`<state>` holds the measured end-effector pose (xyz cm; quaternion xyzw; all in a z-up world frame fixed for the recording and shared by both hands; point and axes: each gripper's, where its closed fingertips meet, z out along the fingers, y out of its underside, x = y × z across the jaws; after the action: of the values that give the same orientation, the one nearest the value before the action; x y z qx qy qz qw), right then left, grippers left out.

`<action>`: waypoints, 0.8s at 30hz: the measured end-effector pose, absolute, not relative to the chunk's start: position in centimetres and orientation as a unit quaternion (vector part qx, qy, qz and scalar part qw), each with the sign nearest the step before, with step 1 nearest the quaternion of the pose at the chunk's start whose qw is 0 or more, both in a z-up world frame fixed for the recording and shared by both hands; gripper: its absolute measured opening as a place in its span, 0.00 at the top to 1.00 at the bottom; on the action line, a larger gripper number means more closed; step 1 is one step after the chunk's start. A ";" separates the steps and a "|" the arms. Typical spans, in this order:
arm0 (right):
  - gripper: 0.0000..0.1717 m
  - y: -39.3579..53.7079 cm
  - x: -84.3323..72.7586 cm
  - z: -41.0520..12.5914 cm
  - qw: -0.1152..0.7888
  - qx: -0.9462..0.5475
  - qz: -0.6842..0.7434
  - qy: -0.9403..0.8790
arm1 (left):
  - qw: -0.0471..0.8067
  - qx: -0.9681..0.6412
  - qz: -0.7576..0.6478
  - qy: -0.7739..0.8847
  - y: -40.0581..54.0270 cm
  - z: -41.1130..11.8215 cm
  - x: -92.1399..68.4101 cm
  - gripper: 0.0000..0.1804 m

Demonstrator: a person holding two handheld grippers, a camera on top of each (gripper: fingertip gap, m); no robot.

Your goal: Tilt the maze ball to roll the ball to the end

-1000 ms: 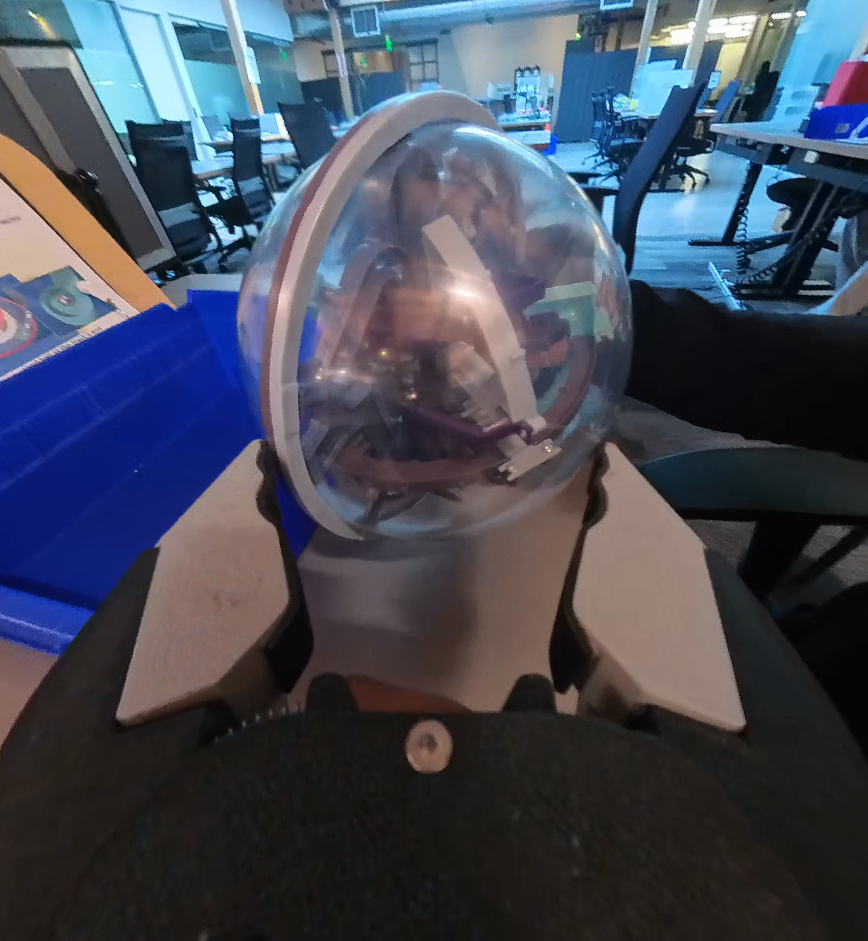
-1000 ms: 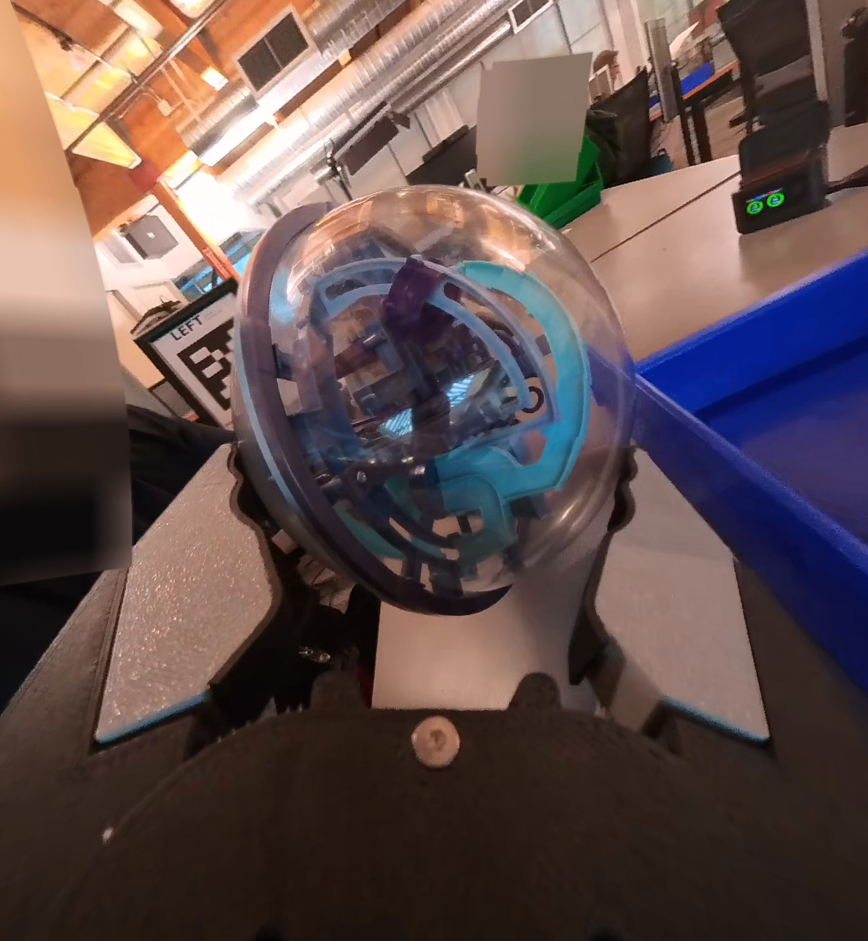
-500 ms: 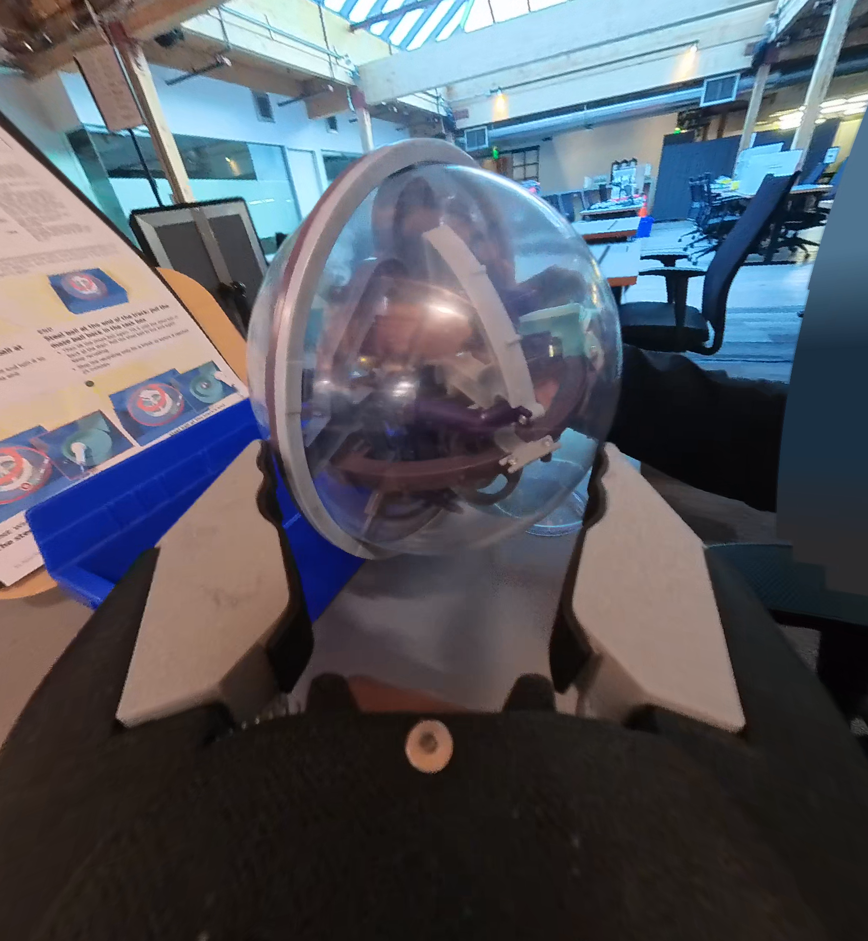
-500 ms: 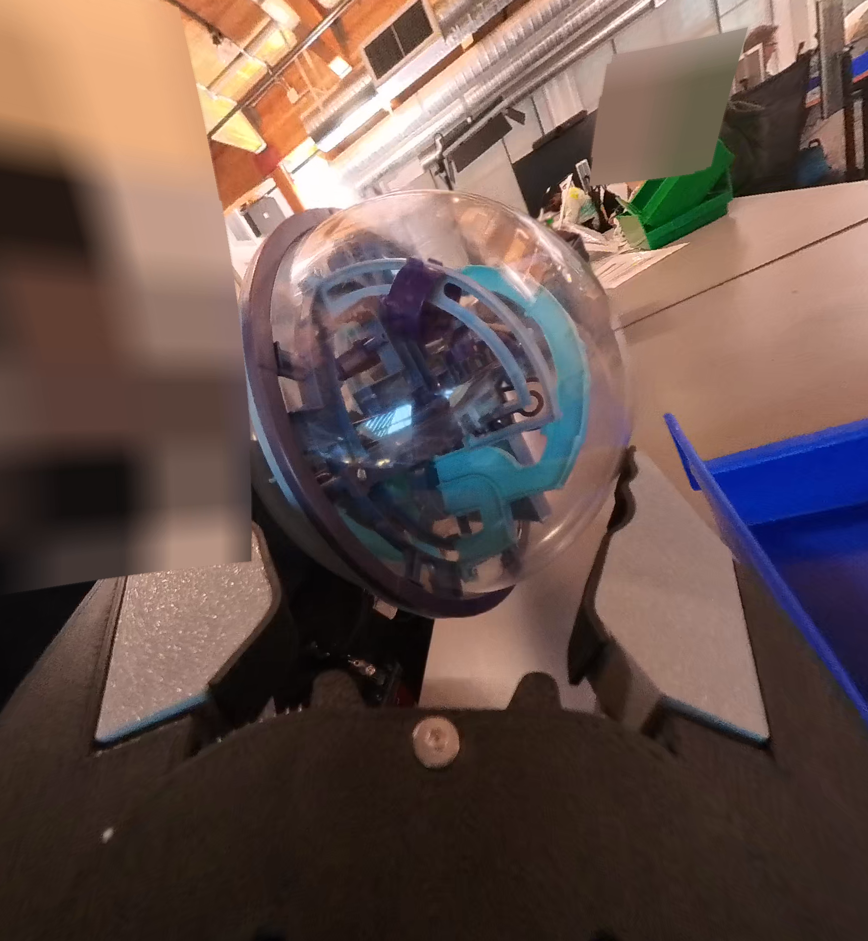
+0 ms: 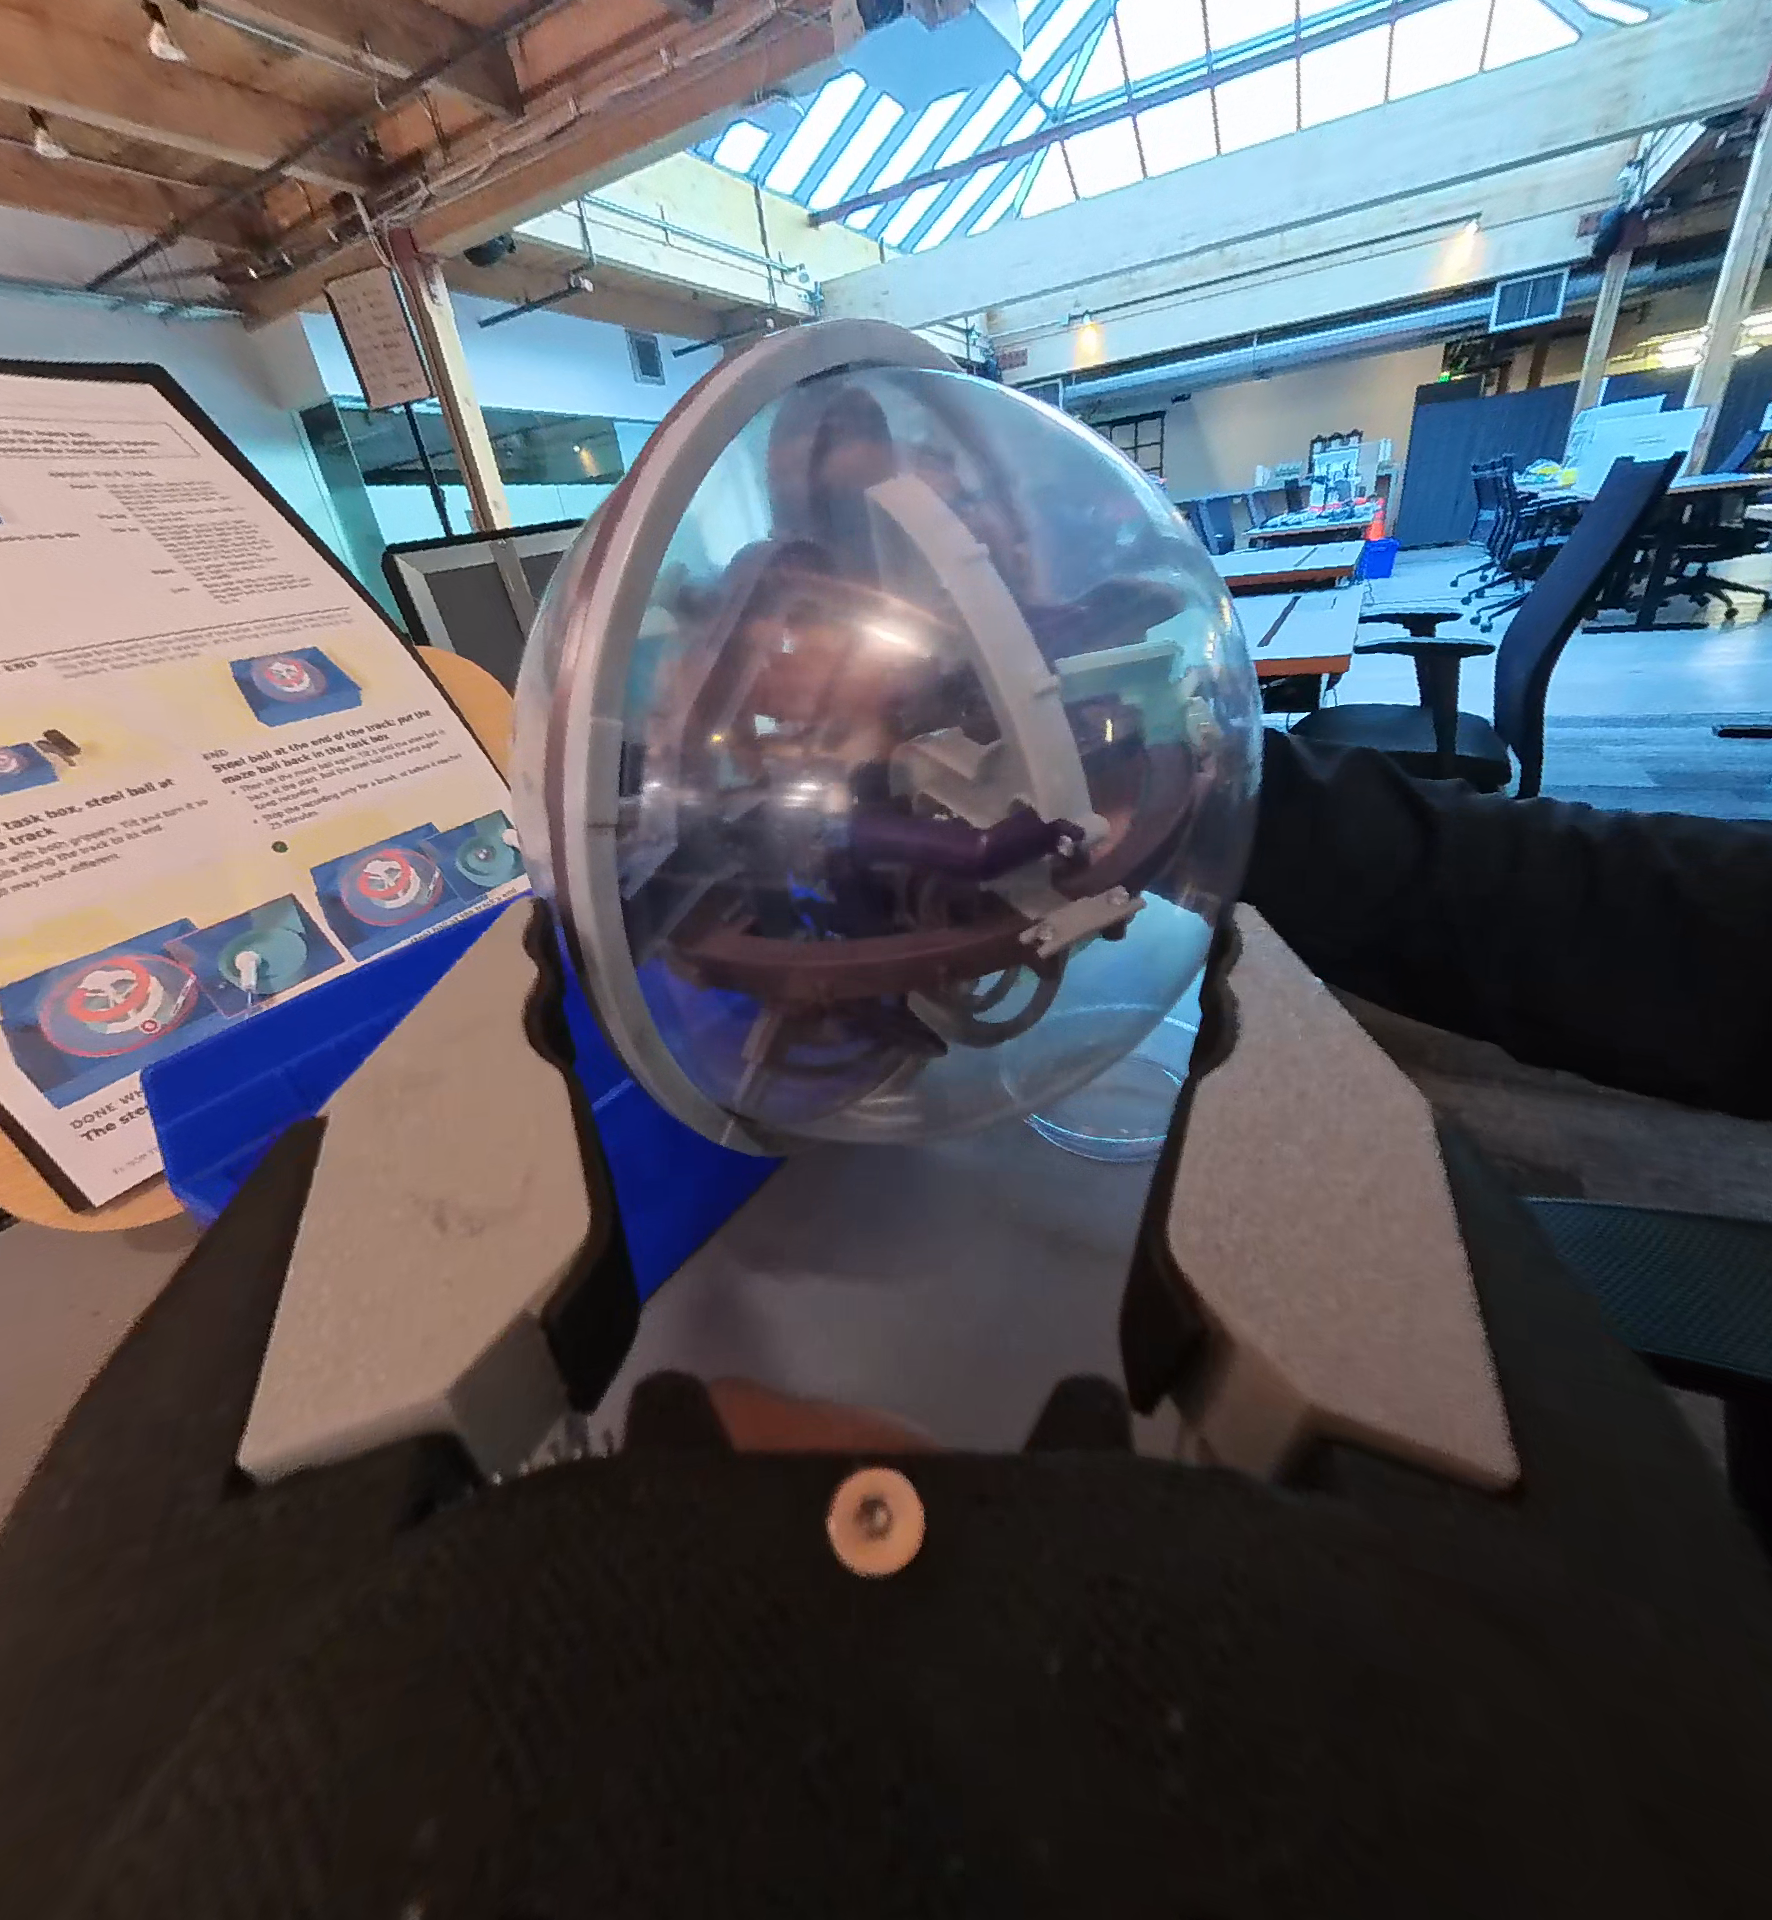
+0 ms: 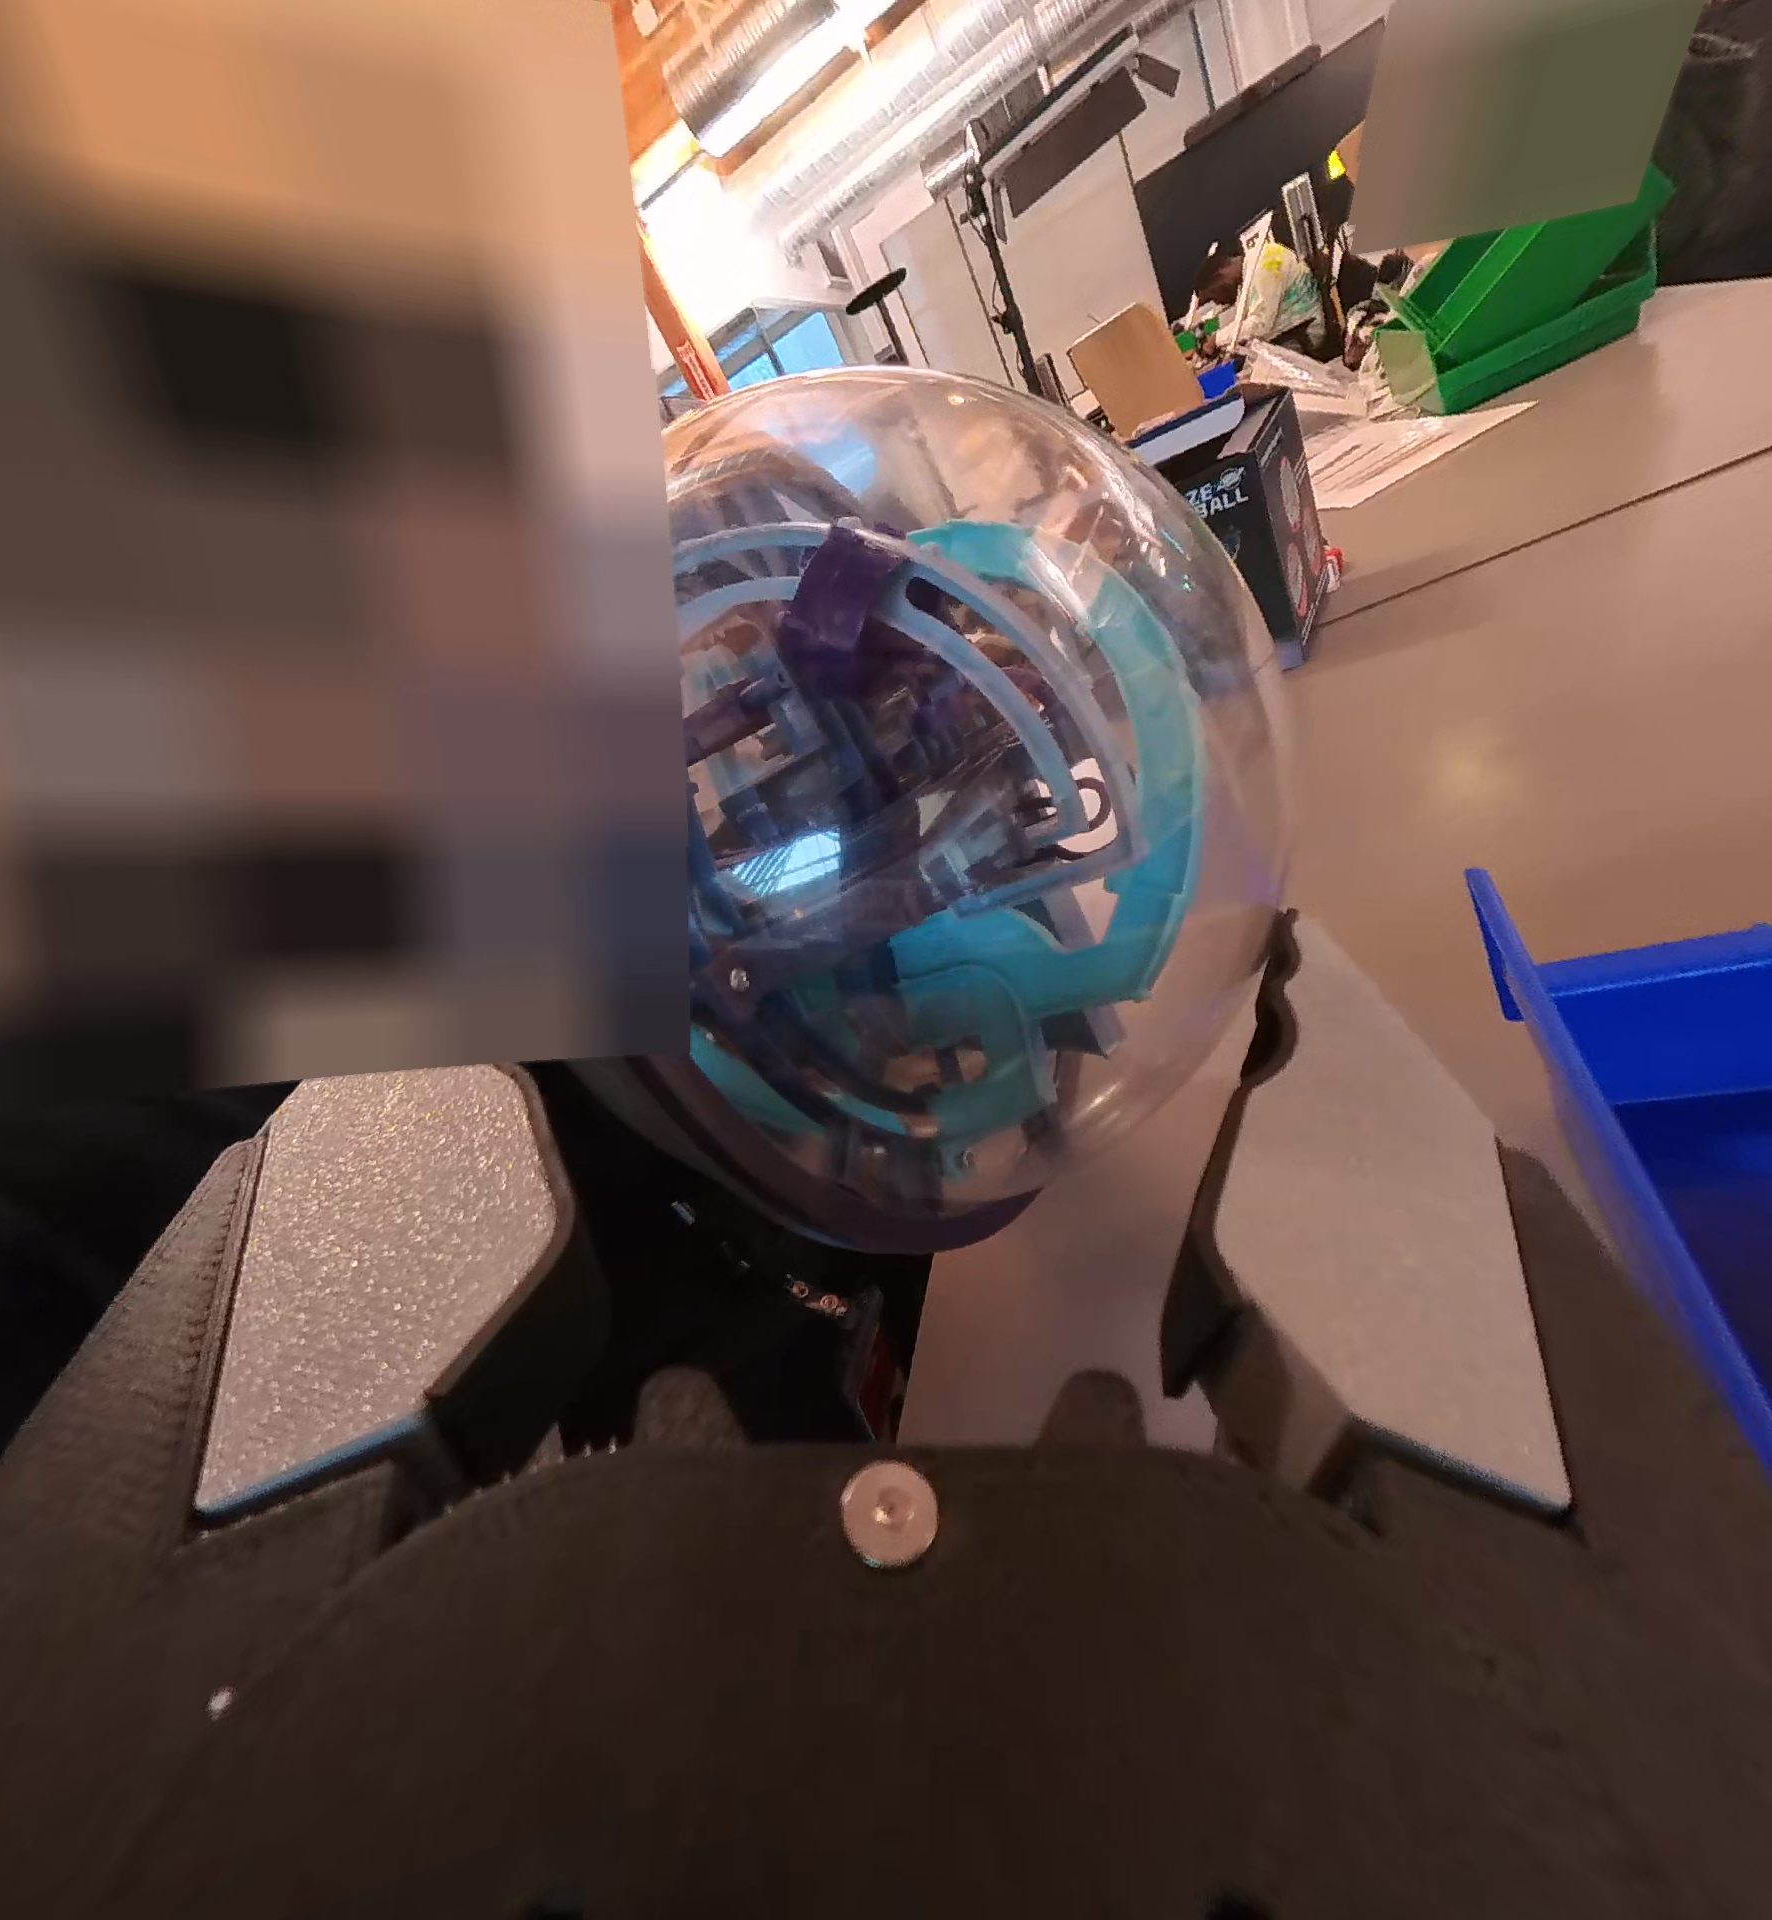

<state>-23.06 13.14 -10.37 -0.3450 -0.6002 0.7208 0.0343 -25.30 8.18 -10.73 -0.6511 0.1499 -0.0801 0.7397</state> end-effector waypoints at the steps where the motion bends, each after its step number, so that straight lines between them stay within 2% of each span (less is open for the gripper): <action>1: 0.20 13.2 -23.1 -10.5 0.033 -0.346 0.720 -0.600 | 0.738 -0.653 -0.081 0.148 8.2 -10.9 -25.3 0.34; 24: 0.20 13.0 -24.3 -13.2 0.001 -0.383 0.742 -0.550 | 0.715 -0.681 -0.117 0.107 8.0 -13.7 -26.5 0.34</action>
<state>-24.31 13.04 -13.23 -0.3835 -0.5502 0.7418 0.0013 -26.48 8.01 -13.65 -0.6808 0.1072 -0.1166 0.7151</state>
